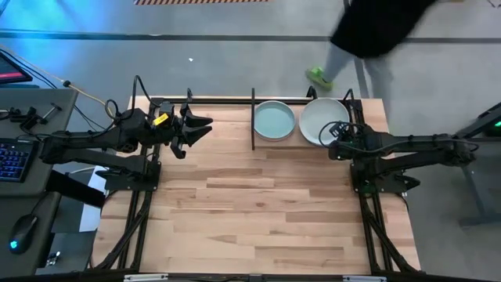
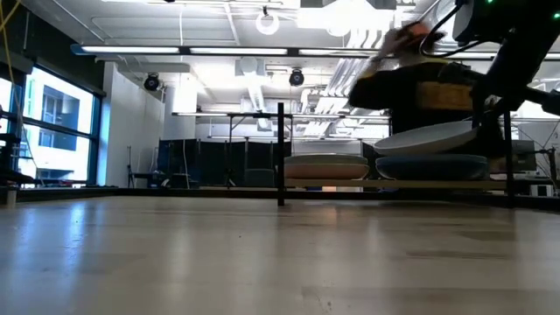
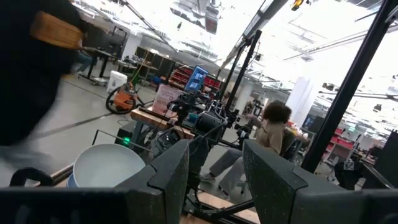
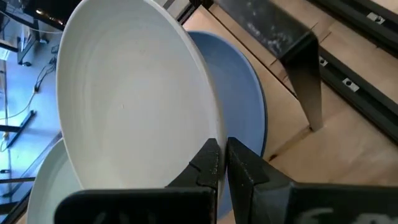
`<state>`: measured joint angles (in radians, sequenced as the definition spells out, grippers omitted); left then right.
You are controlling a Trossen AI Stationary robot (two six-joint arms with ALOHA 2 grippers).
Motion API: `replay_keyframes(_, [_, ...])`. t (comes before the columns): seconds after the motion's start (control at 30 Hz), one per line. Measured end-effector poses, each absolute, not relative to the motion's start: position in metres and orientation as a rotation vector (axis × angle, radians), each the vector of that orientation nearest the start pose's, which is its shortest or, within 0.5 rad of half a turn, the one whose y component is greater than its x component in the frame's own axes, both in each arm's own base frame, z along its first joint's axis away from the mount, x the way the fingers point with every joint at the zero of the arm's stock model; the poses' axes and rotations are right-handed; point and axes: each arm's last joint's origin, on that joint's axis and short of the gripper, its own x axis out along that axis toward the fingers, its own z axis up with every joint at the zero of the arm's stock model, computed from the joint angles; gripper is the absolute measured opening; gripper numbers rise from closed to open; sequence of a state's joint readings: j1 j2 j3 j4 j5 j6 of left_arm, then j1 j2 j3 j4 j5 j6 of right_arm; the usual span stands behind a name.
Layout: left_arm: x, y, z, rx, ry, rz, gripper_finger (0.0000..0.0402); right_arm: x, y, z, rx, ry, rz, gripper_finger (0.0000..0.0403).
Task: Place and stack plates onto a shelf
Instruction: Stack the gray plate on top of the blue plate on the shelf, then return to Home Position
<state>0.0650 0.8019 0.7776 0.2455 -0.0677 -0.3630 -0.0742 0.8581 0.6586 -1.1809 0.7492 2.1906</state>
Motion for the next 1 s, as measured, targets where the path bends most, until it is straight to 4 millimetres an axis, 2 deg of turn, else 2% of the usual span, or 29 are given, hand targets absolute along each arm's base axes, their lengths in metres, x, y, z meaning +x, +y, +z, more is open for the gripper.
replay_keyframes(0.4, [0.1766,0.0135,0.3685,-0.363,-0.243,0.09,0.0142,0.1141,-0.027,0.225,1.322,0.054,-1.629,0.0008])
replay_keyframes(0.53, [0.1766,0.0133,0.3685,-0.363,-0.242,0.085,0.0142,0.1136,-0.0271,0.2251,1.311,0.056,-1.632,0.0036])
replay_keyframes(0.83, [0.1766,0.0131,0.3685,-0.363,-0.241,0.079,0.0142,0.1133,-0.027,0.2255,1.29,0.083,-1.621,0.0129])
replay_keyframes(1.0, [0.1759,0.0131,0.3687,-0.363,-0.241,0.079,0.0142,0.1085,-0.0264,0.2293,1.289,0.103,-1.582,0.0152])
